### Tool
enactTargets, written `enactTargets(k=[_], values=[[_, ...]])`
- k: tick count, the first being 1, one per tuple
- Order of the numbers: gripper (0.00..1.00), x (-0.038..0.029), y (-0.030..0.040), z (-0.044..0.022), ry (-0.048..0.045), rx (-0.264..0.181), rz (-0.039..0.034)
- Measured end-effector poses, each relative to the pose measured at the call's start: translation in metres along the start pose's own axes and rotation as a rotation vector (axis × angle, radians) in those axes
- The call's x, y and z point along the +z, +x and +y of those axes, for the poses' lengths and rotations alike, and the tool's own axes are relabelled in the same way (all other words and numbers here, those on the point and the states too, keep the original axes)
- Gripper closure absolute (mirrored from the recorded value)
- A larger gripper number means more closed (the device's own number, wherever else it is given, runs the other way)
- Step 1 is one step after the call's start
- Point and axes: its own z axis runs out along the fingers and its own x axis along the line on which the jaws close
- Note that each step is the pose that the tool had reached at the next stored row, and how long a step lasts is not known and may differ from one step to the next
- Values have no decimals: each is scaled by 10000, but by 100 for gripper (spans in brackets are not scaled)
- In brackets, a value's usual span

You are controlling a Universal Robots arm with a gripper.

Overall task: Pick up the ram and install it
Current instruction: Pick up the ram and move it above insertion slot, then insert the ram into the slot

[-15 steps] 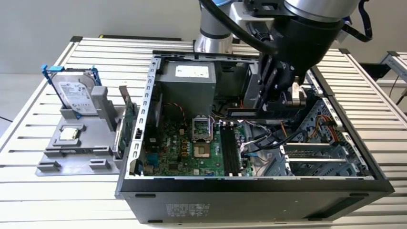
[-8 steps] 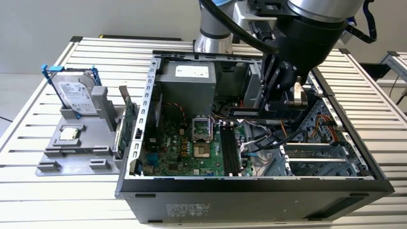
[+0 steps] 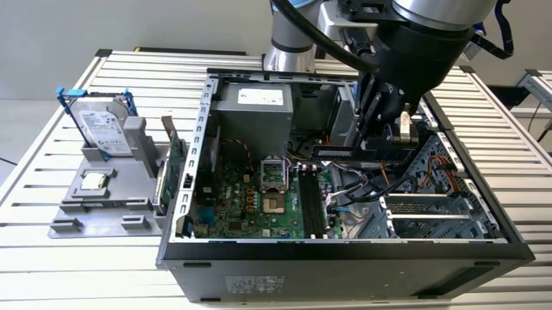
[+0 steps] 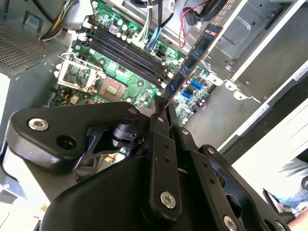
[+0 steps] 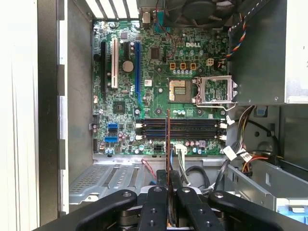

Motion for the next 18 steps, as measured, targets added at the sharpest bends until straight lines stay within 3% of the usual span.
enactTargets(k=[8, 18], values=[[100, 0, 0, 0, 0, 11, 0], [100, 0, 0, 0, 8, 735, -23]])
